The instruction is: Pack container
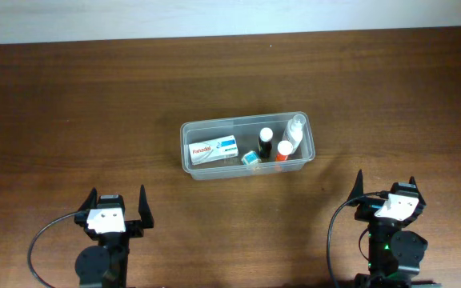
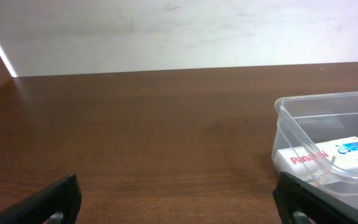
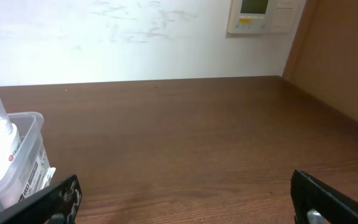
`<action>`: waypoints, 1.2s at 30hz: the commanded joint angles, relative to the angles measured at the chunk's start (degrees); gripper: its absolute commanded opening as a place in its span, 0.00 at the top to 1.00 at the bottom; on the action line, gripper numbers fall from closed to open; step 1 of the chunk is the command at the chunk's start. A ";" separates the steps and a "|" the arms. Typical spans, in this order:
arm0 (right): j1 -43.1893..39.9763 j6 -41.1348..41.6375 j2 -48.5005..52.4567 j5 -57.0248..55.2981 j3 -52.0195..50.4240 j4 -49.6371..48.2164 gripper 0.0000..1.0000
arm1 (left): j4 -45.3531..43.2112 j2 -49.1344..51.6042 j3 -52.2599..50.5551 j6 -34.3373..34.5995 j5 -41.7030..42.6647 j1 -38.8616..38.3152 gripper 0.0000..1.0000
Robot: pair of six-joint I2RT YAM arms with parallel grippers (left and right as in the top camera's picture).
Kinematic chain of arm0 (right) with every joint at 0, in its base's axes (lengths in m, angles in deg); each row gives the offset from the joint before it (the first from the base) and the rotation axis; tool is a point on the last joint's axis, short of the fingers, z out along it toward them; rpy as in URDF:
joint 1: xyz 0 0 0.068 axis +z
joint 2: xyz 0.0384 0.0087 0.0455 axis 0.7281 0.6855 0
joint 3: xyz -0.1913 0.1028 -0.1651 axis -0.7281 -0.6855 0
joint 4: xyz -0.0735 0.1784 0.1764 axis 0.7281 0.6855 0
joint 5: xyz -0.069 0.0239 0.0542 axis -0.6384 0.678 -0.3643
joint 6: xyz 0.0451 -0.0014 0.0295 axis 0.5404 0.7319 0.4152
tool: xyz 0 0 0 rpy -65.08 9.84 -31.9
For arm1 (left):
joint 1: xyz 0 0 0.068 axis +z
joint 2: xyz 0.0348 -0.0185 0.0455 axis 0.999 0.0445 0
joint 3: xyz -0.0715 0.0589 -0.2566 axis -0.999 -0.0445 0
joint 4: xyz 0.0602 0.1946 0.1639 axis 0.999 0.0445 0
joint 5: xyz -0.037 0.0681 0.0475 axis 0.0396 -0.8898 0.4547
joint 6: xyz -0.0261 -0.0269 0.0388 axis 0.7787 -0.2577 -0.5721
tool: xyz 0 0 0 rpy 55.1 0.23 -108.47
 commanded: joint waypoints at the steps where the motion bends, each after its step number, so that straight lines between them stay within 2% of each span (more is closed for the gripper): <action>1: -0.39 0.00 -0.48 -0.92 -0.26 0.33 0.02 | -0.35 -0.61 -0.66 -0.94 -0.37 0.28 0.01; 27: -0.39 0.02 -0.46 -0.92 -0.26 0.33 0.02 | -0.35 -0.61 -0.66 -0.94 -0.39 0.28 0.01; 36: 2.86 0.02 -0.46 -0.94 -0.26 0.33 0.02 | -0.35 -0.61 -0.66 -0.94 -0.39 0.28 0.01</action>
